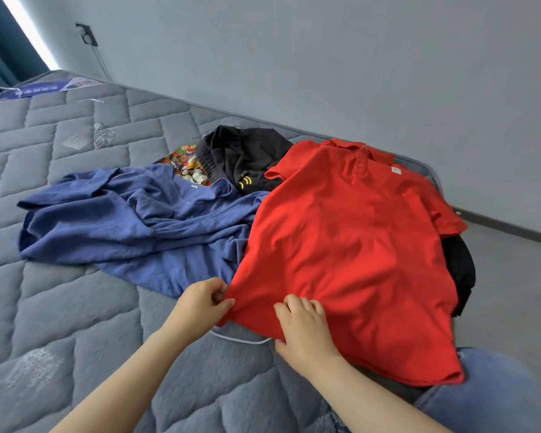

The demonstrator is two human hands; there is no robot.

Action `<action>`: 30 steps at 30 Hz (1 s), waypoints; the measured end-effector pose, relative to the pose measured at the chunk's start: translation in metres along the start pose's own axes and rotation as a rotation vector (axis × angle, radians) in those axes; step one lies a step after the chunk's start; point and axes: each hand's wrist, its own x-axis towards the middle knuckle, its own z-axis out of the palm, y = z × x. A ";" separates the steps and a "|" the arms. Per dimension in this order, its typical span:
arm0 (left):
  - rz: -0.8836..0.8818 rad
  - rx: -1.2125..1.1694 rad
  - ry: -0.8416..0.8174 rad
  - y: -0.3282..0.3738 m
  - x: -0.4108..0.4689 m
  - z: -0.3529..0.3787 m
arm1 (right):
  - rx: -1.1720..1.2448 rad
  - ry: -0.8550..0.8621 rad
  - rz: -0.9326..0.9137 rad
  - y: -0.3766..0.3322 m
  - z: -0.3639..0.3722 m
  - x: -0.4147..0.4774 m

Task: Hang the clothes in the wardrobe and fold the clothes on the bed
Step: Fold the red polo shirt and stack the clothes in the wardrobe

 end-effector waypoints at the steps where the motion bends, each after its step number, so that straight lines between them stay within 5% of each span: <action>1: -0.004 -0.021 0.001 0.000 -0.002 0.001 | -0.021 0.035 -0.001 0.001 -0.004 0.001; 9: -0.151 -0.324 -0.077 -0.005 -0.014 -0.003 | 0.085 0.001 -0.116 0.028 -0.017 -0.024; 15: 0.001 0.151 -0.093 0.001 -0.035 0.008 | 0.230 -0.129 -0.153 0.036 0.000 -0.051; 18: 0.091 0.363 -0.020 0.021 -0.037 0.017 | 0.306 -0.049 -0.093 0.048 -0.003 -0.060; 24: 0.396 0.274 -0.104 0.071 -0.037 0.058 | 0.234 0.059 0.108 0.112 -0.012 -0.102; 30: 0.544 0.394 -0.209 0.118 -0.033 0.130 | 0.144 -0.092 0.255 0.171 0.004 -0.149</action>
